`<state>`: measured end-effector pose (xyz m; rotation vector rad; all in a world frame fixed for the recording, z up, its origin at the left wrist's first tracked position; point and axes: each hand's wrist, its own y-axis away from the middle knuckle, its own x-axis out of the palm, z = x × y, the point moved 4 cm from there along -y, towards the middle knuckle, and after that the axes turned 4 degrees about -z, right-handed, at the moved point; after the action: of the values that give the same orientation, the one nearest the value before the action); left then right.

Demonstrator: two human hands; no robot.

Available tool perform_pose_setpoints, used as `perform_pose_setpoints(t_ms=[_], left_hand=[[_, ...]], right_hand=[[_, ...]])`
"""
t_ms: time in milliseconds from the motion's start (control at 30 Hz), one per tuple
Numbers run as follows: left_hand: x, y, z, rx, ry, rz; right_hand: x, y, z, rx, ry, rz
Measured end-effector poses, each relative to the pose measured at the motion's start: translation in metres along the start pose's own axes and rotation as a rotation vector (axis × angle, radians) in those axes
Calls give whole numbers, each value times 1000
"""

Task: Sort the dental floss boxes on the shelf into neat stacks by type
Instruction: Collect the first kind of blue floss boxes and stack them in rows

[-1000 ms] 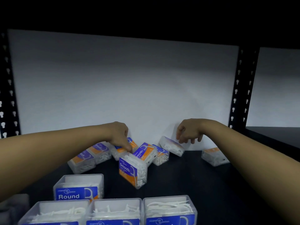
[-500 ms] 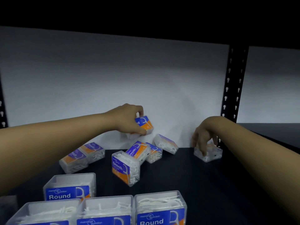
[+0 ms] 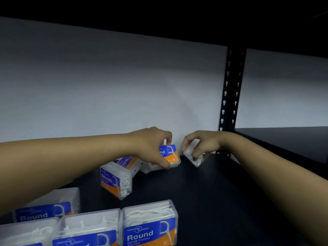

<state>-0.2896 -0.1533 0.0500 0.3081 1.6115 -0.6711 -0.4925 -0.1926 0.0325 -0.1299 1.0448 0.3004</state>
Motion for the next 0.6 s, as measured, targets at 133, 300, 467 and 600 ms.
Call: perform_pose_setpoints(t_ms=[133,300,467,600], left_hand=[[8,0,-7,30,-12,6],[19,1,-10,57,-44,50],[30,1,-11,59,-54,98],[33,-1,-12,71,-41,96]], right_hand=[[6,9,0,-150,79,-70],[8,19,-14,-150,0,-93],[4,19,-22,-108,-45,-153],[4,18,-13,-40,104,-303]])
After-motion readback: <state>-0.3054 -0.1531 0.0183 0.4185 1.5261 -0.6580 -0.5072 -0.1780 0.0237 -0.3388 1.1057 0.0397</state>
